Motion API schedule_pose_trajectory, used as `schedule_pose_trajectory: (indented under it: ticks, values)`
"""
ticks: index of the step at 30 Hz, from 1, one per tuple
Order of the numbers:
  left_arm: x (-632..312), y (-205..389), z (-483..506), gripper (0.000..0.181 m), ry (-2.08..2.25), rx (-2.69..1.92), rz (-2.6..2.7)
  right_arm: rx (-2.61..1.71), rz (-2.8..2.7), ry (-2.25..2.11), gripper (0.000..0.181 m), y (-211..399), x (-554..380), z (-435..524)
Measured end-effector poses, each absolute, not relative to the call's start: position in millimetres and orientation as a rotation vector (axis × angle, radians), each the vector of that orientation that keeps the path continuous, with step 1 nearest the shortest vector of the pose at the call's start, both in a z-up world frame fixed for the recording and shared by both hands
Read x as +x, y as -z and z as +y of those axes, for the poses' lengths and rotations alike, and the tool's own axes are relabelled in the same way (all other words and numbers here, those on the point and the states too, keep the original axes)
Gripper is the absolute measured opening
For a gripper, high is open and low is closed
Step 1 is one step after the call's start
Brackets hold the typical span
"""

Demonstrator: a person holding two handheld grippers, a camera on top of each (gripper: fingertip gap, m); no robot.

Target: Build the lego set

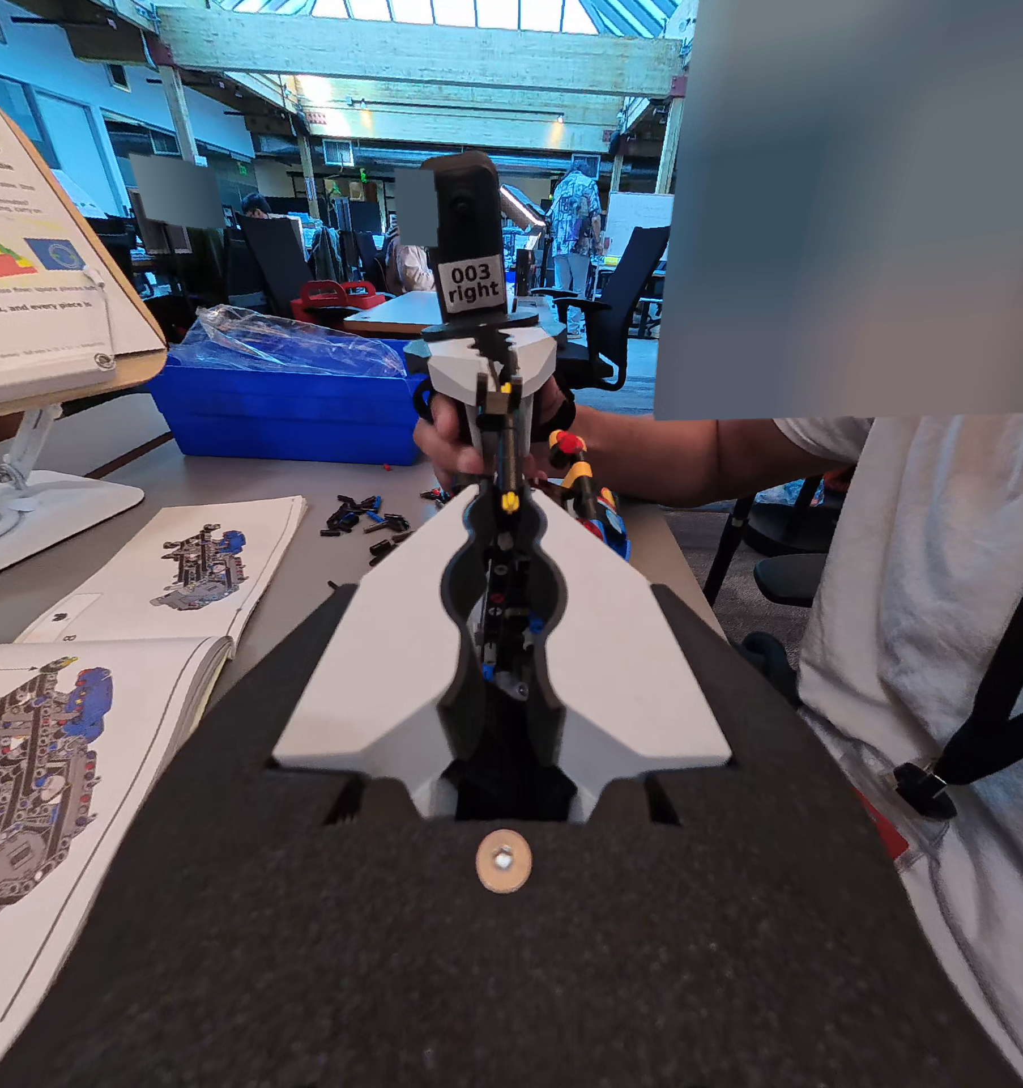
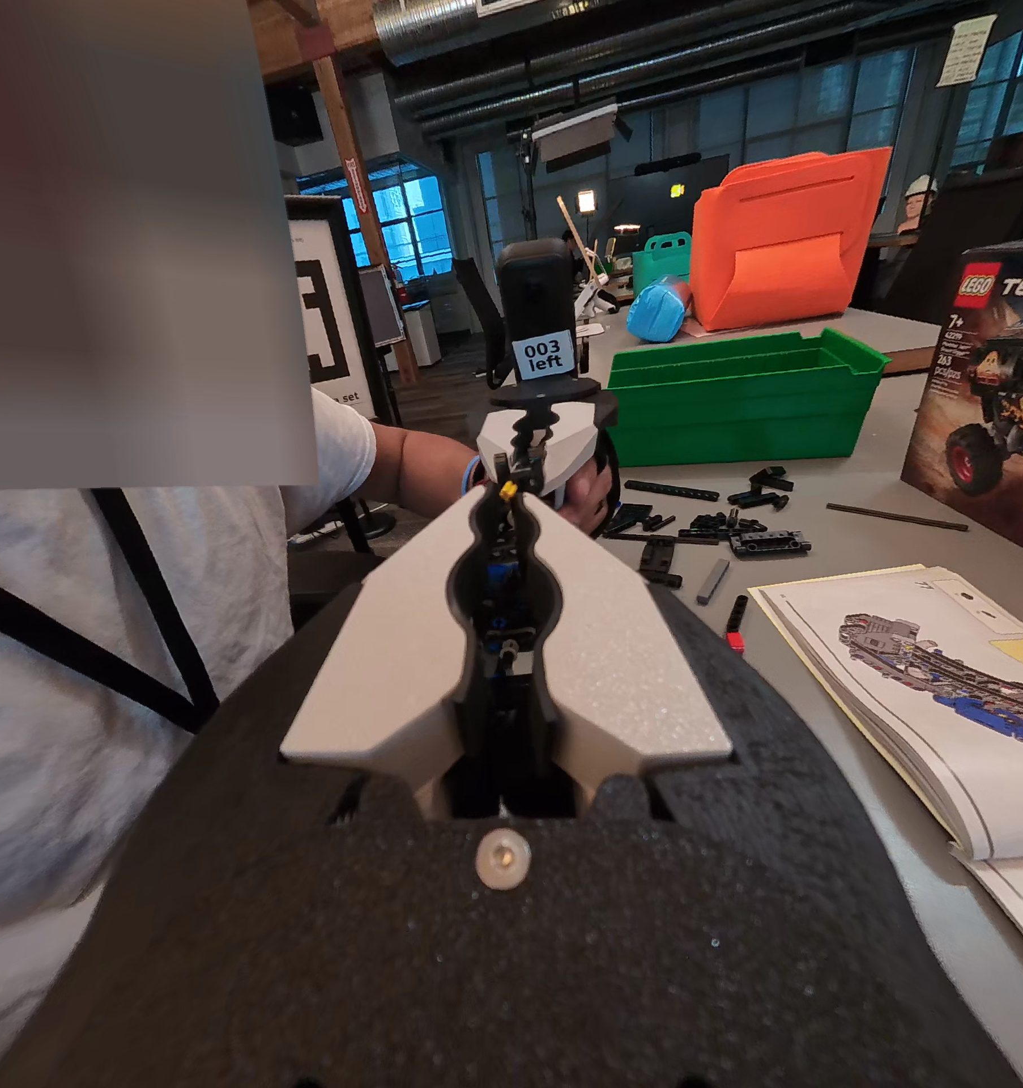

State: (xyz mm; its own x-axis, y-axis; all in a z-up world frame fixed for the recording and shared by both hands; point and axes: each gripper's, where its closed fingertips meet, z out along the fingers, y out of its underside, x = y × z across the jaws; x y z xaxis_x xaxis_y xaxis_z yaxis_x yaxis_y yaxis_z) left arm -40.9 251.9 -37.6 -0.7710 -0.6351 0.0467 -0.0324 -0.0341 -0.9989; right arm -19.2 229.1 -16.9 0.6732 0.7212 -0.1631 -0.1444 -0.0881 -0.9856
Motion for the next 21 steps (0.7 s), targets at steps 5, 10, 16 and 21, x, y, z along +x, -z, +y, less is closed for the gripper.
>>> schedule_pose_trajectory:
  ticks: [5,10,16,21]
  values:
    - [-41.6,38.3,250.8,0.005,1.828,-0.689,1.828,-1.500,-0.500,-0.766,0.003,16.5,-18.4,229.8]
    - [-42.3,38.0,251.1,0.005,1.784,-0.680,1.836,-1.537,-0.488,-0.779,0.003,19.7,-19.1,229.9]
    - [-42.4,39.2,247.9,0.005,1.757,-0.672,1.847,-1.538,-0.490,-0.789,0.002,19.6,-19.4,228.4]
    - [-43.8,39.4,246.6,0.005,1.748,-0.657,1.854,-1.549,-0.508,-0.790,0.002,20.4,-22.6,226.0]
